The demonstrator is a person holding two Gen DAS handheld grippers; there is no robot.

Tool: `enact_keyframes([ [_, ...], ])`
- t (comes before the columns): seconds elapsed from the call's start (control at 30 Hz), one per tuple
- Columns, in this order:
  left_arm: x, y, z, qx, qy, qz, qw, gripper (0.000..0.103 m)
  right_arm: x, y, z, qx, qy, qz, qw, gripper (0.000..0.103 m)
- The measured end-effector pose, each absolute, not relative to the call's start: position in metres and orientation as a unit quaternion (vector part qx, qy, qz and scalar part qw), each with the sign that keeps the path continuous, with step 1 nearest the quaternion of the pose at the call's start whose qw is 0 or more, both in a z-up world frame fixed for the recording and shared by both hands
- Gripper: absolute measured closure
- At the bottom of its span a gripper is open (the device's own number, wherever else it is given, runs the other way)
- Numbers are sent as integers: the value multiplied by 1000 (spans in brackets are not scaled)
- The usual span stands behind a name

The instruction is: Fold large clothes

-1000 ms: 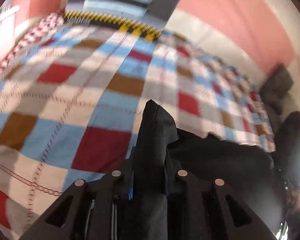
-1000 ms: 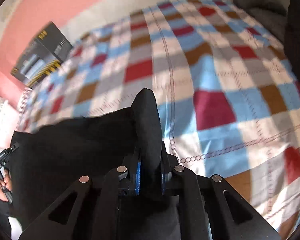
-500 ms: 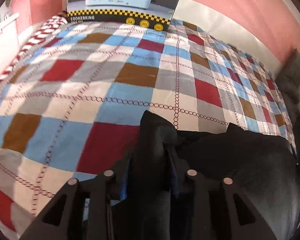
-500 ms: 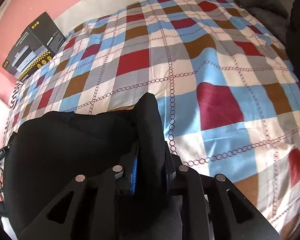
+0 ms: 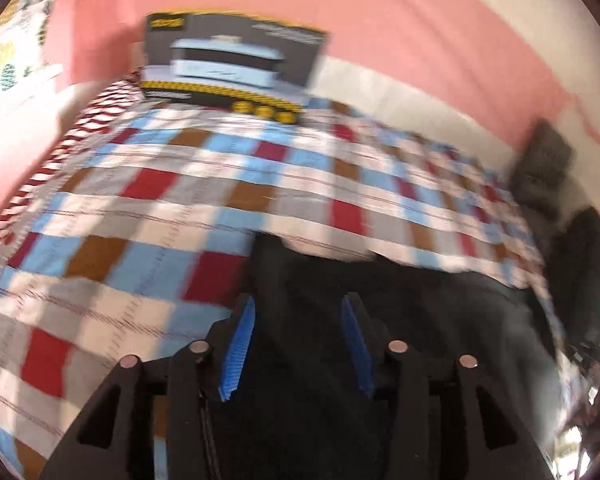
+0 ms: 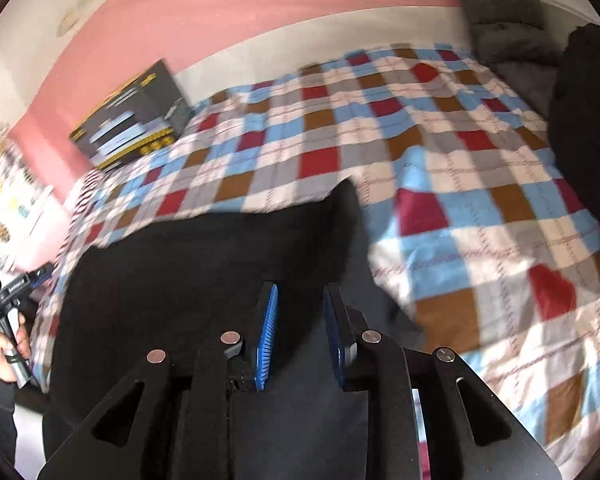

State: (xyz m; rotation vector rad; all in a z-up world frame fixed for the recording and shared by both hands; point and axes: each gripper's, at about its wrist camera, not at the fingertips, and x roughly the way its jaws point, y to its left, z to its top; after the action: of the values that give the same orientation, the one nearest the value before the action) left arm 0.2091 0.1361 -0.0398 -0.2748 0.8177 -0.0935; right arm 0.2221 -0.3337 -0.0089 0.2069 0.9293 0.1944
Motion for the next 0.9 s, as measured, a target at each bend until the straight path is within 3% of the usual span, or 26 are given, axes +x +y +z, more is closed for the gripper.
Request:
enact_keyframes([
  [0.1, 186, 89, -54, -104, 408, -99, 902, 51, 217, -315, -36, 76, 465, 94, 877, 79],
  [0.17, 186, 66, -75, -74, 424, -102, 897, 51, 229, -318, -68, 77, 490, 73, 865, 84],
  [0.23, 197, 59, -100, -59, 444, -85, 890, 51, 241, -325, -84, 68, 492, 48, 867, 103],
  [0.53, 213, 59, -112, -49, 437, -48, 897, 51, 253, -322, -90, 29, 494, 19, 869, 103],
  [0.77, 146, 54, -70, -46, 418, -102, 902, 53, 163, -290, -30, 22, 435, 64, 898, 100],
  [0.9, 119, 33, -78, -30, 426, -138, 894, 53, 134, -265, -55, -16, 455, 76, 887, 96],
])
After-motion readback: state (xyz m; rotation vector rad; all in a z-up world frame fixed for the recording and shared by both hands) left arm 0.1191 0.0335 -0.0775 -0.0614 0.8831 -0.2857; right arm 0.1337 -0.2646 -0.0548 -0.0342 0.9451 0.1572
